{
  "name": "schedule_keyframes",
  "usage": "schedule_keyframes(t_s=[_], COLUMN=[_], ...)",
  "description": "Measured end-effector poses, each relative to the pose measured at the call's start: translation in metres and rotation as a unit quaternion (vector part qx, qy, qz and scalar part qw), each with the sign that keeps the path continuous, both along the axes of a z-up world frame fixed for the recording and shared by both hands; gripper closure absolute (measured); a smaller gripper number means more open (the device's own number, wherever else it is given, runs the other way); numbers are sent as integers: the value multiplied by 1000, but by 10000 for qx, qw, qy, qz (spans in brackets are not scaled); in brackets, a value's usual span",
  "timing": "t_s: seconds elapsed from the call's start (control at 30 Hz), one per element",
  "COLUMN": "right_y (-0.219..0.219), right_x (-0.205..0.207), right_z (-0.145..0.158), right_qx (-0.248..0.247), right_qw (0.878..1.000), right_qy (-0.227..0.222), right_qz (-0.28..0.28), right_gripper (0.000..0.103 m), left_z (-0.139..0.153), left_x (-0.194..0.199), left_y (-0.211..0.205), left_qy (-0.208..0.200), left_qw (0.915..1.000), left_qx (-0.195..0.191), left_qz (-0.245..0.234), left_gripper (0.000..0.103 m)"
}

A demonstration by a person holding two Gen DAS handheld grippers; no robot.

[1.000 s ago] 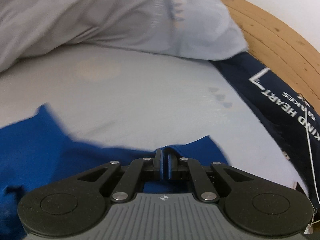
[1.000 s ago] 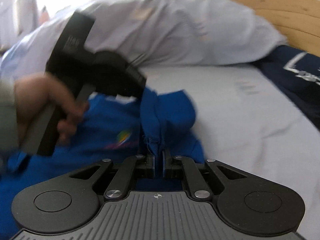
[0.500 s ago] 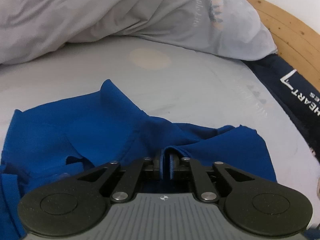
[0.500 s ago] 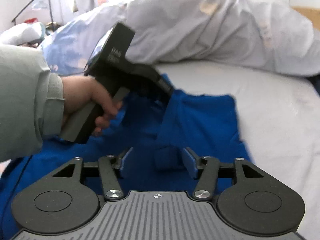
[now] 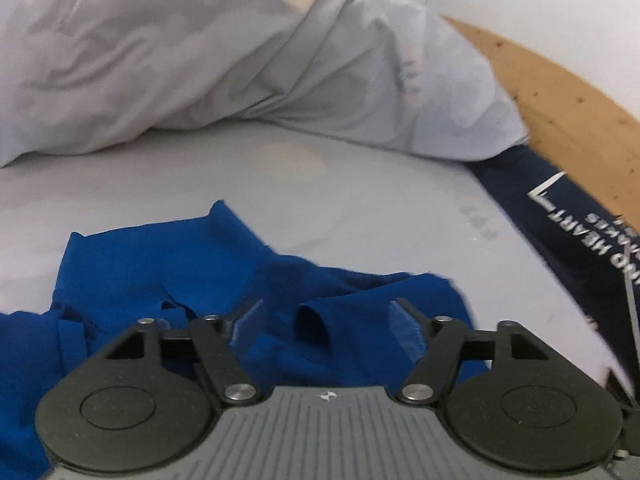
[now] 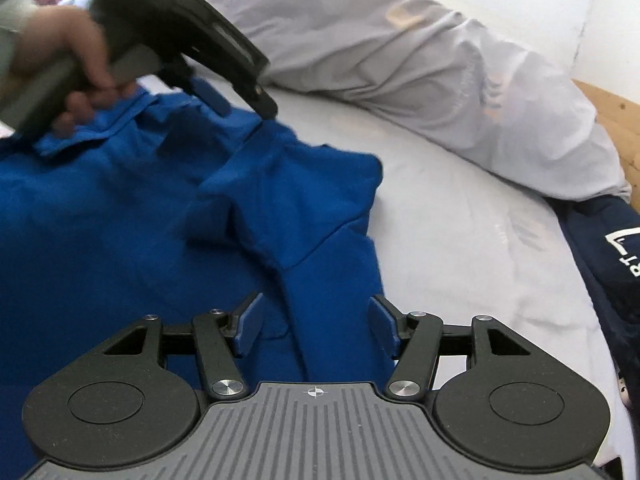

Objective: Fold clothes

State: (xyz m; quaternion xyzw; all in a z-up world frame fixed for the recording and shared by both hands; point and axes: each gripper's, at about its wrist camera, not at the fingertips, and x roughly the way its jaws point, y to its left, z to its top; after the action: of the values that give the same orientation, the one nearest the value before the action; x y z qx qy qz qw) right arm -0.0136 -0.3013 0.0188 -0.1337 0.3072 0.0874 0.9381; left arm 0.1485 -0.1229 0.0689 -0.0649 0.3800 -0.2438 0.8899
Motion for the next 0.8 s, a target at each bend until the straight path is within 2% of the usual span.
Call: schedule_keyframes(t_s=[0.13, 0.3, 0.33, 0.37, 0.43, 0.53, 0.57, 0.63, 0.73, 0.8], right_y=[6, 8, 2, -5, -23, -65, -75, -93, -99, -96], right_x=[8, 19, 22, 26, 34, 38, 39, 41, 44, 46], right_z=[-12, -21, -20, -18, -16, -19, -21, -24, -28, -30], right_qx=[-286, -509, -402, -212, 304, 1560, 1700, 1903, 1758, 1659], right_qw=[9995, 9979, 9976, 9972, 9935, 9730, 9670, 9553, 9501, 9517], right_qy=[-79, -160, -152, -111, 23, 227, 205, 149, 60, 76], right_qz=[-95, -371, -534, -713, -1097, -1686, -1886, -2259, -2576, -2583], right_gripper=[42, 42, 42, 42, 42, 42, 42, 42, 40, 39], left_z=[17, 34, 36, 36, 30, 6, -4, -19, -31, -34], left_x=[-29, -104, -121, -138, -165, -191, -198, -208, -224, -232], left_y=[7, 40, 49, 57, 73, 93, 101, 118, 143, 156], left_qy=[109, 2, -92, -182, -301, -29, 127, 392, 403, 350], left_qw=[9994, 9975, 9974, 9972, 9975, 9992, 9990, 9971, 9935, 9917], left_qx=[-326, -705, -707, -703, -599, -269, -181, -239, -463, -633], left_qz=[-52, 87, 125, 162, 221, 300, 392, 615, 961, 1064], left_gripper=[27, 24, 20, 10, 3, 2, 3, 3, 3, 3])
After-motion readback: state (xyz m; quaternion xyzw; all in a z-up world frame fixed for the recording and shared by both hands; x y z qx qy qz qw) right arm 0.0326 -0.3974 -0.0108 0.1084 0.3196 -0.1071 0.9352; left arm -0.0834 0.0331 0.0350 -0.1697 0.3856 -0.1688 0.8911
